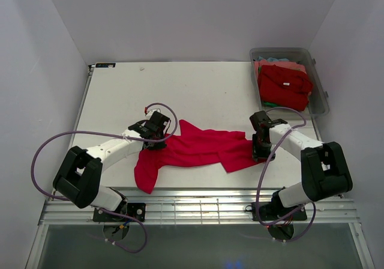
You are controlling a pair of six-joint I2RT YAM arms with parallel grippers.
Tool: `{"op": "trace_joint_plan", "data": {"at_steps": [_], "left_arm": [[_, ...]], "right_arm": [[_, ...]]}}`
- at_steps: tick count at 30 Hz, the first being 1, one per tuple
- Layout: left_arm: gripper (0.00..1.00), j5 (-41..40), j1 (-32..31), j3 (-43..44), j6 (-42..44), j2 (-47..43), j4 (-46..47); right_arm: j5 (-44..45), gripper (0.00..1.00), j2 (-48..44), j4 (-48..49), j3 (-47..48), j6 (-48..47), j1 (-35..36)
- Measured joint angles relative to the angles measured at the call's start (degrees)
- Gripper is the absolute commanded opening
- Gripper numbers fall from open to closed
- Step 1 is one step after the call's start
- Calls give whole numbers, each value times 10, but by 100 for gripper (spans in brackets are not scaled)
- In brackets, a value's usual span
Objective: Fold and stack the t-shirts
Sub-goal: Flatten out the tshirt
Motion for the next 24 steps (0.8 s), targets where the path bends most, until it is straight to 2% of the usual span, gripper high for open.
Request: {"op": "trace_joint_plan", "data": {"at_steps": [7, 10, 13, 16, 19, 24], "left_arm": [[34, 0, 0, 0, 2, 0, 0], [34, 0, 0, 0, 2, 0, 0], [34, 0, 0, 0, 2, 0, 0], [34, 0, 0, 0, 3, 0, 0], [34, 0, 0, 0, 6, 0, 0], [26, 0, 0, 0, 8, 0, 0]], "right_arm": [[1, 49, 26, -9, 23, -21, -2], [-6, 31, 43, -10, 35, -31, -2], [-22, 19, 61, -12, 47, -39, -1], [-37, 11, 69, -14, 53, -45, -2], [-41, 8, 66, -14, 53, -49, -2], [-40, 8, 51, -6, 47, -50, -2]]}}
